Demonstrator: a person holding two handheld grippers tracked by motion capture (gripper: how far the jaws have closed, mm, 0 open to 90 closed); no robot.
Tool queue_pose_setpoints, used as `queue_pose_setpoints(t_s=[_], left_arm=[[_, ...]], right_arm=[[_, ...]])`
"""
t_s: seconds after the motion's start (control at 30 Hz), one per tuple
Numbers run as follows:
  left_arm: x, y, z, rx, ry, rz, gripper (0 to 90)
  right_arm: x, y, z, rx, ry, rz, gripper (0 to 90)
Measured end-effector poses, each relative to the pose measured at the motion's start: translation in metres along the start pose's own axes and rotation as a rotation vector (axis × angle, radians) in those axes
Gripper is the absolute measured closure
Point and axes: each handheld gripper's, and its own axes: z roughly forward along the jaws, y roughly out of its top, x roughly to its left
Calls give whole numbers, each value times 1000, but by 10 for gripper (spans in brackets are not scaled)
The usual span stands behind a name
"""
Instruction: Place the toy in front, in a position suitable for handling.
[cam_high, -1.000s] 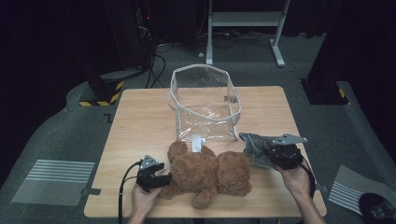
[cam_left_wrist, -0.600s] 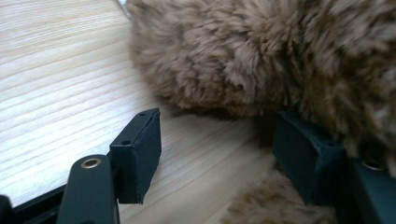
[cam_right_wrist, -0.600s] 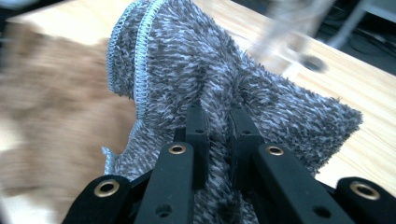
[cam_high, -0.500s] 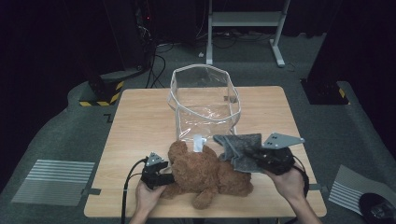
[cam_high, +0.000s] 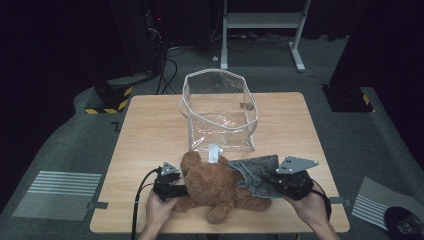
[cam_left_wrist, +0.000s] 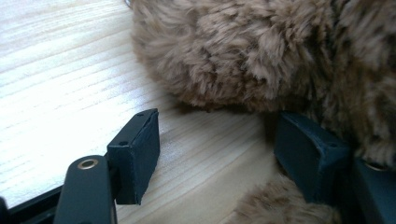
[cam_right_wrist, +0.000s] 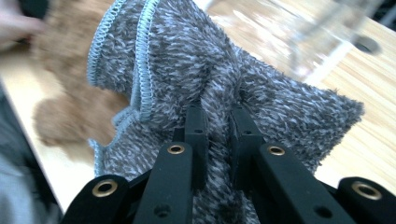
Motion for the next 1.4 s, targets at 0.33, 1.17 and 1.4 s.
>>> queue_pose_setpoints(t_s=[0.33,1.17,1.4], left_arm=[[0,1,1,7,-1,9,309],[1,-2,0,-3,5,8,300],[0,-2,0,-3,6,6,301]], right_arm=[[-22,14,-4,-60,-7,47,804],[-35,5,-1,-49,-27,54,804],[-15,11,5,-51,31,24,804]])
